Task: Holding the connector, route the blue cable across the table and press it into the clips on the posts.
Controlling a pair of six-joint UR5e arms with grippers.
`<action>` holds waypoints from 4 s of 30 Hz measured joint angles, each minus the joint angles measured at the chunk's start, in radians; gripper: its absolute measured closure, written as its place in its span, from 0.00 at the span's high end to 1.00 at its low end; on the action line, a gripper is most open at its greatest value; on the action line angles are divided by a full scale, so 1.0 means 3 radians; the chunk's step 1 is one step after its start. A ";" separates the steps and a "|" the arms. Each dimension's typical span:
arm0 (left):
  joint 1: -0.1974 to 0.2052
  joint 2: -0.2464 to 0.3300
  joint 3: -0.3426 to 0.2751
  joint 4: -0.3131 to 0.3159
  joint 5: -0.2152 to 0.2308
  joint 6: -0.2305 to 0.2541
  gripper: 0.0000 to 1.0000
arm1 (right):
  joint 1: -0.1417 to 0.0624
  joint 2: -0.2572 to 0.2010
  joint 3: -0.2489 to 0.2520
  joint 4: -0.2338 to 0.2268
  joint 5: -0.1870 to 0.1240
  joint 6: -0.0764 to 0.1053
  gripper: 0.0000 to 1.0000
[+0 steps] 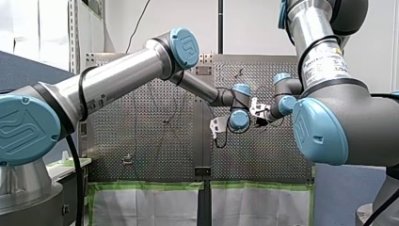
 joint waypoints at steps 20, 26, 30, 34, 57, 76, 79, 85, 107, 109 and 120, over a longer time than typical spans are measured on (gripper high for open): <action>0.0027 -0.0221 0.0232 -0.0066 -0.0008 -0.0073 1.00 | 0.0000 -0.0003 -0.0005 -0.0003 -0.0051 0.0005 0.00; 0.0014 -0.0222 0.0285 -0.0067 -0.0021 -0.0066 0.42 | 0.0000 -0.0003 -0.0004 -0.0004 -0.0051 0.0005 0.00; 0.0004 -0.0222 0.0311 -0.0070 -0.0028 -0.0066 0.06 | 0.0000 -0.0003 -0.0005 -0.0005 -0.0051 0.0005 0.00; -0.0003 -0.0219 0.0339 -0.0093 -0.0089 -0.0069 0.00 | 0.0000 -0.0004 -0.0006 -0.0005 -0.0051 0.0009 0.00; -0.0106 0.0186 0.0038 -0.0083 -0.0197 -0.0104 0.00 | -0.0007 -0.0366 -0.0146 0.0191 -0.0071 0.0055 0.00; -0.0149 0.0790 -0.0404 0.0071 -0.0179 0.0001 0.00 | -0.0100 -0.1040 -0.0115 0.0572 -0.0281 0.0293 0.00; -0.0148 0.0874 -0.0387 0.0069 -0.0178 0.0024 0.00 | -0.0113 -0.1153 -0.0088 0.0580 -0.0298 0.0314 0.00; -0.0147 0.1082 -0.0326 0.0005 -0.0183 0.0038 0.00 | -0.0126 -0.1348 -0.0076 0.0597 -0.0337 0.0339 0.00; 0.0042 0.1083 -0.0290 0.0006 0.0337 0.0024 0.00 | -0.0218 -0.1190 -0.0215 0.0566 -0.0625 0.0362 0.00; 0.0064 0.1070 -0.0290 0.0052 0.0392 0.0023 0.00 | -0.0231 -0.1171 -0.0240 0.0565 -0.0648 0.0363 0.00; 0.0122 0.1066 -0.0272 0.0129 0.0401 0.0016 0.00 | -0.0273 -0.1139 -0.0299 0.0558 -0.0741 0.0359 0.00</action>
